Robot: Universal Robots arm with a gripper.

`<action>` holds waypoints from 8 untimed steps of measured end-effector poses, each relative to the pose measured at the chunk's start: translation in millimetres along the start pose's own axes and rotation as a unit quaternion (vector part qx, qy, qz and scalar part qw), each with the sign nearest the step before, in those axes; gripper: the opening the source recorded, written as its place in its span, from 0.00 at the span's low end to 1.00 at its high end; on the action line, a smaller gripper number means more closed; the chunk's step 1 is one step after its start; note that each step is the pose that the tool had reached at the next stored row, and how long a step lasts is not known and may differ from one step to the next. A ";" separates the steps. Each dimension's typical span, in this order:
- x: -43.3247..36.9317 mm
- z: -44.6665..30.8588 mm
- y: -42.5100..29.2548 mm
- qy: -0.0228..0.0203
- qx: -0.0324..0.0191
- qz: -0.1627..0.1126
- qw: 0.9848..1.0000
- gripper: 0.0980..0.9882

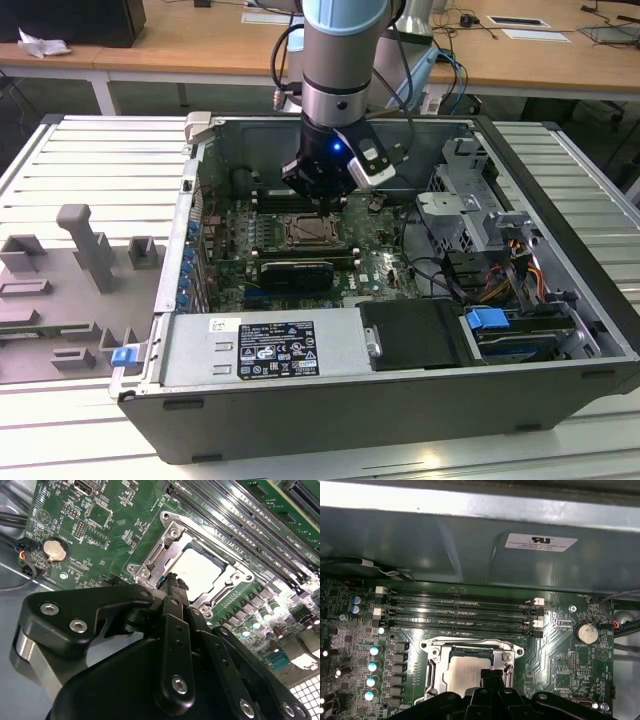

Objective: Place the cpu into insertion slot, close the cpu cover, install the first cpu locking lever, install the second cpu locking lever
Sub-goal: 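Install the second cpu locking lever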

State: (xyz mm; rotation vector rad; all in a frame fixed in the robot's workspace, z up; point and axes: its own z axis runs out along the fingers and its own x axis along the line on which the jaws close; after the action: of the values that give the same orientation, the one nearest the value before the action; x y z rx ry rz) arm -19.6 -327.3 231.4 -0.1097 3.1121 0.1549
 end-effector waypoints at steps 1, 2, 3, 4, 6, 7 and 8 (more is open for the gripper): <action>0.0 -0.1 -0.4 0.000 0.000 0.000 1.000 0.01; 0.1 -0.1 -1.0 0.000 0.000 0.000 1.000 0.01; 0.1 -0.2 -1.4 0.000 0.000 0.000 1.000 0.01; 0.1 -0.2 -1.8 0.000 0.000 0.000 1.000 0.01; 0.2 -0.3 -3.1 0.000 0.000 0.000 1.000 0.01; 0.3 -1.0 -3.4 0.000 0.000 0.000 1.000 0.01; 0.3 -2.2 -3.4 0.000 0.000 0.000 1.000 0.01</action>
State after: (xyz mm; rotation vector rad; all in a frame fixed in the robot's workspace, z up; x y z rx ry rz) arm -19.6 -330.9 233.3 -0.1094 3.1123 0.1546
